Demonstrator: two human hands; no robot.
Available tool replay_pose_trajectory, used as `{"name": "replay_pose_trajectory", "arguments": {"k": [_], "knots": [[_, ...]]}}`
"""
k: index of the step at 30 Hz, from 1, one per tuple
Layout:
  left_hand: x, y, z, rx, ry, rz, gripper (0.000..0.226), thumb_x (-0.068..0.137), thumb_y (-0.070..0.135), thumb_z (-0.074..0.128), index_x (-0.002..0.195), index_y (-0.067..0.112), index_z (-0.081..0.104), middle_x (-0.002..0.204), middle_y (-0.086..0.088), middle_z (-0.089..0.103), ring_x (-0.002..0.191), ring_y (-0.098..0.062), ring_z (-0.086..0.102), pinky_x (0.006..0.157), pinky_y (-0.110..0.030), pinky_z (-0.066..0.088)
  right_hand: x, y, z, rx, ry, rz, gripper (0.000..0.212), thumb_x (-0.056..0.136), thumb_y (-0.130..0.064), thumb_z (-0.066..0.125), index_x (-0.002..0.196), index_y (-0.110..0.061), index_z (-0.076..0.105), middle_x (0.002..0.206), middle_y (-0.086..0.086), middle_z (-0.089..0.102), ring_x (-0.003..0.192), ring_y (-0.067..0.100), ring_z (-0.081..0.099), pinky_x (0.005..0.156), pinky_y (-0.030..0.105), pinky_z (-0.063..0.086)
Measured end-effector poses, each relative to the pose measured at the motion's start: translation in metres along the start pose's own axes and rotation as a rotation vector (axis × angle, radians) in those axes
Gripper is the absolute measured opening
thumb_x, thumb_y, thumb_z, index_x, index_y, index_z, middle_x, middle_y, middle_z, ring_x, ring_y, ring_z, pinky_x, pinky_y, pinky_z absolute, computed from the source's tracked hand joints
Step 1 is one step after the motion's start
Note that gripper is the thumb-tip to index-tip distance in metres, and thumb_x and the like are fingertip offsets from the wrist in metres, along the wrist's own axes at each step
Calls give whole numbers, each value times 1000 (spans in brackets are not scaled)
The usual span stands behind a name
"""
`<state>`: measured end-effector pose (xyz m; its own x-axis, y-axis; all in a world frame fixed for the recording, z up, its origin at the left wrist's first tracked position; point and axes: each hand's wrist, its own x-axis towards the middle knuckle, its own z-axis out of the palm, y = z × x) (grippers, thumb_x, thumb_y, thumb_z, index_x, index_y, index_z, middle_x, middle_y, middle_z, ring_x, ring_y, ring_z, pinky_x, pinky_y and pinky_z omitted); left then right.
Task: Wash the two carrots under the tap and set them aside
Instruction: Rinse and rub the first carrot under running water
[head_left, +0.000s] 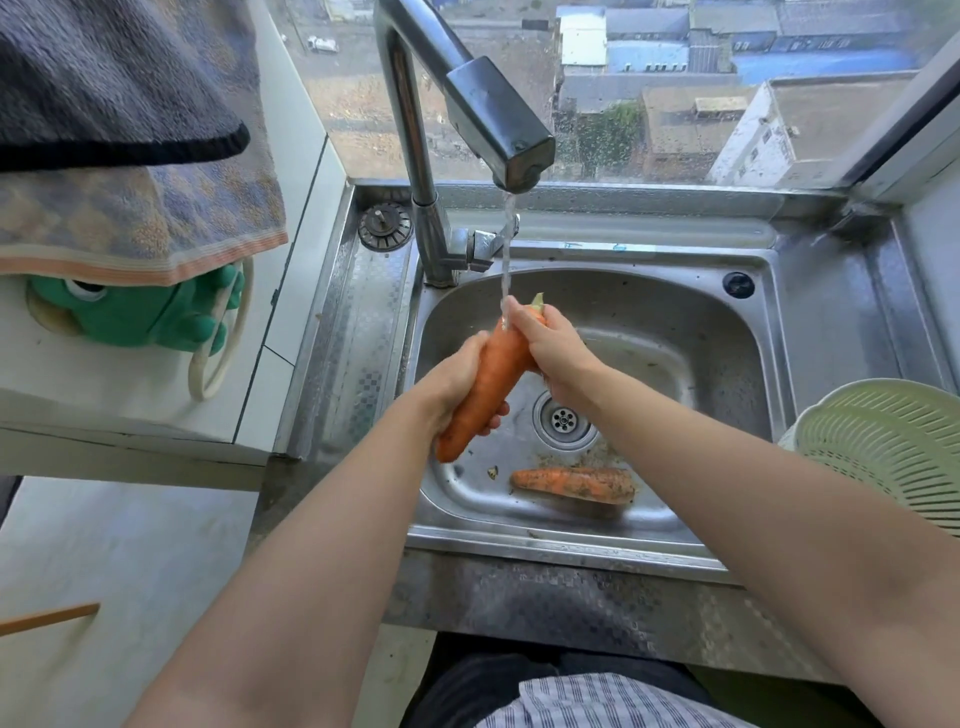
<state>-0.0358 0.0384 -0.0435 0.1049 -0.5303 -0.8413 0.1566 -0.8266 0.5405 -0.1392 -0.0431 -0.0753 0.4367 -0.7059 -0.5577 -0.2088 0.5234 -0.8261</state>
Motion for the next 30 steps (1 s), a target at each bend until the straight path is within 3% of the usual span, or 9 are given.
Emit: {"name": "replay_pose_trajectory", "arguments": {"k": [2,5,7,11,13,16,20,25,30], "knots": [[6,0,5,127,104,98,75,95,67,24,99,3,61,70,-15,63,48,-19,55,43,-23,45,4,2,1,8,83,50,54,95,-46,56,130,-7,42,123,13,58,110,25,60,94,39,51],[15,-6,2,239,248,169,76,96,66,22,101,1,61,68,-13,67,47,-20,56,44,-24,43,3,5,-12,161,-128,61,52,96,-22,60,137,0,37,128,19,52,108,24,58,90,35,53],[18,-9,1,233,293,174,75,97,63,18,97,1,61,63,-12,66,45,-21,56,44,-24,43,-1,4,-15,141,-170,35,55,91,-16,66,137,-2,38,128,18,53,107,23,58,87,33,54],[20,-9,13,224,352,218,68,100,51,14,87,2,59,62,-13,64,45,-22,54,44,-24,41,2,-2,2,49,131,48,52,91,-41,63,129,-11,43,124,14,56,109,26,60,95,43,53],[21,-10,13,239,401,231,65,101,45,13,89,0,58,62,-15,65,44,-23,54,41,-24,39,4,0,1,97,76,58,56,90,-37,66,132,-10,41,126,15,55,109,26,59,98,43,52],[22,-13,8,300,438,246,63,101,39,13,84,0,59,62,-16,66,43,-24,55,41,-24,39,4,5,0,89,-26,76,60,87,-25,71,136,-10,39,125,14,54,105,22,59,89,37,55],[23,-13,13,315,428,243,55,100,37,16,83,4,56,61,-15,66,45,-25,57,44,-26,42,7,2,5,-39,229,101,55,86,-46,66,124,-11,48,119,12,58,105,26,60,94,44,53],[24,-11,5,252,446,186,56,100,35,16,86,-1,56,60,-17,63,43,-24,53,41,-25,39,3,4,-4,96,-102,55,62,85,-25,74,134,-6,41,127,16,55,112,26,59,96,40,53],[23,-11,12,263,409,207,49,99,35,18,85,3,53,60,-17,63,43,-24,54,43,-26,41,7,0,4,-2,194,86,58,86,-50,65,125,-11,47,121,12,59,109,26,60,97,45,52]]}}
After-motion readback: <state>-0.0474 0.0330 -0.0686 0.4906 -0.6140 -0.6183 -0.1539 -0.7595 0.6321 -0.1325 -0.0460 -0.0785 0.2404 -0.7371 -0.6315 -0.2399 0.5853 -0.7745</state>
